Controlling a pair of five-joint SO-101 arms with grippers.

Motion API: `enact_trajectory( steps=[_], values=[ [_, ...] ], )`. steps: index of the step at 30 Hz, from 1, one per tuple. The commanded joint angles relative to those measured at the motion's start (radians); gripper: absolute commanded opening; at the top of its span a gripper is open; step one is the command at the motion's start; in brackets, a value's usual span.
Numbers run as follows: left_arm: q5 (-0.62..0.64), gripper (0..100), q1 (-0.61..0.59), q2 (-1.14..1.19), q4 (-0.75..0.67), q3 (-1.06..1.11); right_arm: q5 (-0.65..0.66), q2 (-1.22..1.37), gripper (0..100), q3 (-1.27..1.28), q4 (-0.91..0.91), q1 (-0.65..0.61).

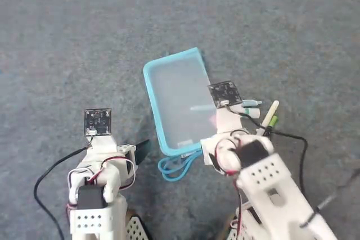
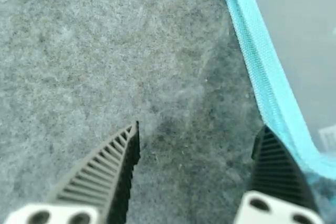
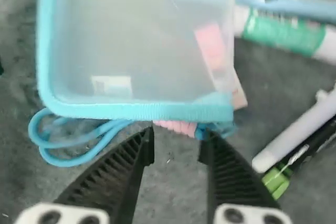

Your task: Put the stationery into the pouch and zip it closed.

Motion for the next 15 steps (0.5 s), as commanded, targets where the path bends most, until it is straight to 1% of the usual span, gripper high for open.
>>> enact_trajectory(
  steps=[1, 7, 15],
  values=[
    [0.005, 33, -0.009, -0.023, 0.006, -0.008, -0.124, 0.061, 21.5, -0.055, -0.024, -0.007],
    [0.005, 33, -0.009, -0.023, 0.006, -0.008, -0.123, 0.085, 20.6, -0.055, -0.038, -0.008],
    [0.005, 33, -0.009, -0.023, 0.006, -0.008, -0.146, 0.128, 20.5, 0.017, -0.157, -0.013]
  ],
)
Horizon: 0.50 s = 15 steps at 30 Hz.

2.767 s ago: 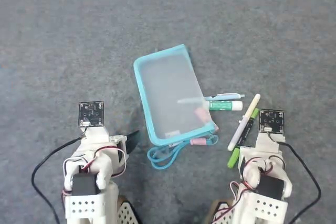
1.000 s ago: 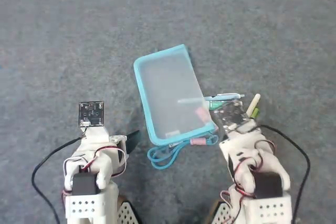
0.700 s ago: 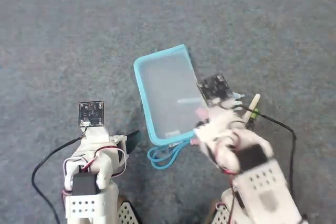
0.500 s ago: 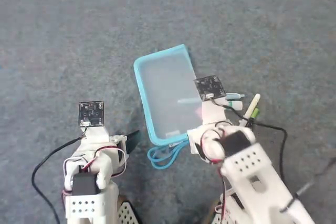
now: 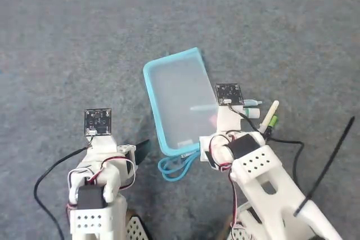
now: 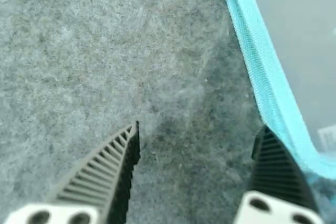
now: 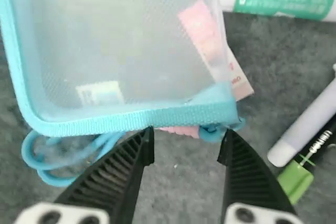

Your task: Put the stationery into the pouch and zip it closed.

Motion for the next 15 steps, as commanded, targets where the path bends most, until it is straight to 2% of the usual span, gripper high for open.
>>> enact_trajectory(
  steps=[1, 7, 15],
  values=[
    [0.005, 33, -0.009, -0.023, 0.006, -0.008, -0.038, 0.008, 20.5, -0.006, -0.054, -0.007],
    [0.005, 33, -0.009, -0.023, 0.006, -0.008, -0.038, 0.045, 20.7, -0.006, -0.061, -0.008],
    [0.005, 33, -0.009, -0.023, 0.006, -0.008, -0.043, 0.202, 20.5, -0.017, -0.223, 0.021]
  ],
)
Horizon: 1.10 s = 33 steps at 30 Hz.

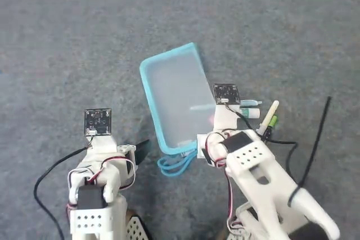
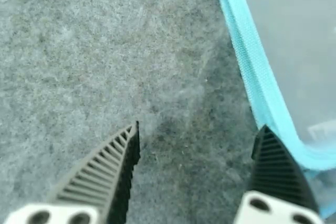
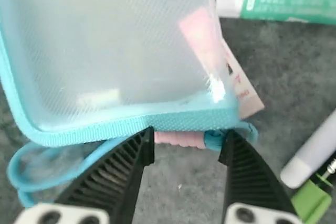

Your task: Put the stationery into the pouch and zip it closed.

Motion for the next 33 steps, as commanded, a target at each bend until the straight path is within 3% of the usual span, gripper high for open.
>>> enact_trajectory(
  steps=[1, 16, 25, 33],
  values=[
    [0.005, 33, -0.008, -0.023, 0.006, -0.008, -0.015, 0.053, 20.5, -0.031, -0.093, 0.031],
    [0.005, 33, -0.006, -0.023, 0.006, -0.008, -0.015, 0.079, 20.6, -0.344, -0.116, 0.124],
    [0.005, 33, -0.009, -0.023, 0.006, -0.008, -0.003, 0.070, 20.8, -0.388, 0.220, 0.085],
    [0.005, 33, -0.009, -0.023, 0.006, -0.008, 0.258, 0.051, 20.7, -0.226, 0.302, 0.120]
  ],
)
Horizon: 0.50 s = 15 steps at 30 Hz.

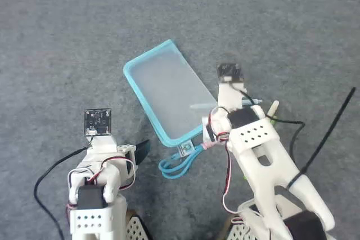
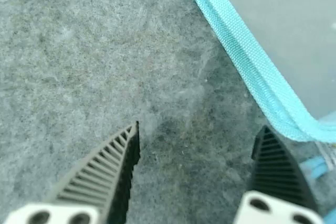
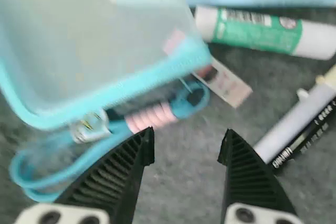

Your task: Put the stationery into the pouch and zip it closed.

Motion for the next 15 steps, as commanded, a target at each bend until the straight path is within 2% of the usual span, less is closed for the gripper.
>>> enact_trajectory(
  steps=[1, 9, 15],
  values=[
    [0.005, 33, -0.009, -0.023, 0.006, -0.008, 0.100, -0.033, 20.7, 0.057, 0.016, 0.004],
    [0.005, 33, -0.009, -0.023, 0.006, -0.008, 0.127, -0.033, 20.6, 0.097, -0.148, 0.002],
    [0.005, 33, -0.011, -0.023, 0.006, -0.008, 0.129, 0.012, 20.4, 0.057, -0.153, -0.019]
  ],
)
